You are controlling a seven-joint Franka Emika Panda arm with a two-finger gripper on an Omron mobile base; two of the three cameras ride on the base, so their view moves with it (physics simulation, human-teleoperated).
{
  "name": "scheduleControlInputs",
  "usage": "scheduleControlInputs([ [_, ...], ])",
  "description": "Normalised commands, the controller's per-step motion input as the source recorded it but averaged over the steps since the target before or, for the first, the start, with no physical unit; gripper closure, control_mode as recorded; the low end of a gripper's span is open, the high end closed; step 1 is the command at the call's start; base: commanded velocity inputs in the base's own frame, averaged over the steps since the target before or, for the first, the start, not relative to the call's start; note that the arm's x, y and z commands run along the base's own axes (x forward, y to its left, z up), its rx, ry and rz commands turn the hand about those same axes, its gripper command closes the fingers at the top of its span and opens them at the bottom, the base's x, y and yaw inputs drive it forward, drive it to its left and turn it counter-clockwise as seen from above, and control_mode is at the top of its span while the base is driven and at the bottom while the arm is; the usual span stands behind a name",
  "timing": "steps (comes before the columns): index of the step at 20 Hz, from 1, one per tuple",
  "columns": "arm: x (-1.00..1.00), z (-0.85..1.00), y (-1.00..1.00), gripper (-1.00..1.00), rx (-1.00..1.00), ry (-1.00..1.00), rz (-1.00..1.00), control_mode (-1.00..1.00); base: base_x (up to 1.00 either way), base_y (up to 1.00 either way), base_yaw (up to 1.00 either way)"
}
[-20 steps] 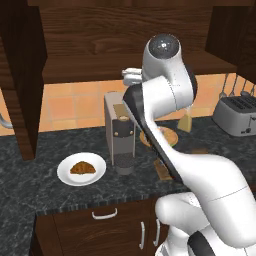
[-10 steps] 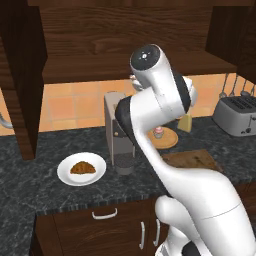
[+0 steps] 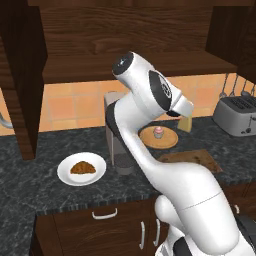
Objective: From the different types of pastries on the counter, select a croissant and place it on the cutting board. Then retrieve a jar of jam from the cabinet and place it alongside the croissant on the cutting board.
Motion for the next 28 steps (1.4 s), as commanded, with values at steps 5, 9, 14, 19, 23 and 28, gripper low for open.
scheduleControlInputs([
  [5,0.00,-0.21,-0.23,1.00,0.03,-0.01,-0.34,-1.00,0.00,0.00,0.00],
  [9,0.08,-0.37,-0.21,1.00,0.00,-0.01,-0.14,-1.00,0.00,0.00,0.00],
  [14,0.15,-0.47,-0.15,1.00,0.00,-0.03,-0.01,-1.00,0.00,0.00,0.00],
  [19,0.00,-0.51,-0.14,1.00,0.00,-0.01,0.00,-1.00,0.00,0.00,0.00],
  [23,0.00,-0.62,-0.16,1.00,-0.01,-0.02,0.00,-1.00,0.00,0.00,0.00],
  [28,0.00,-0.60,-0.11,1.00,-0.01,-0.03,0.00,-1.00,0.00,0.00,0.00],
])
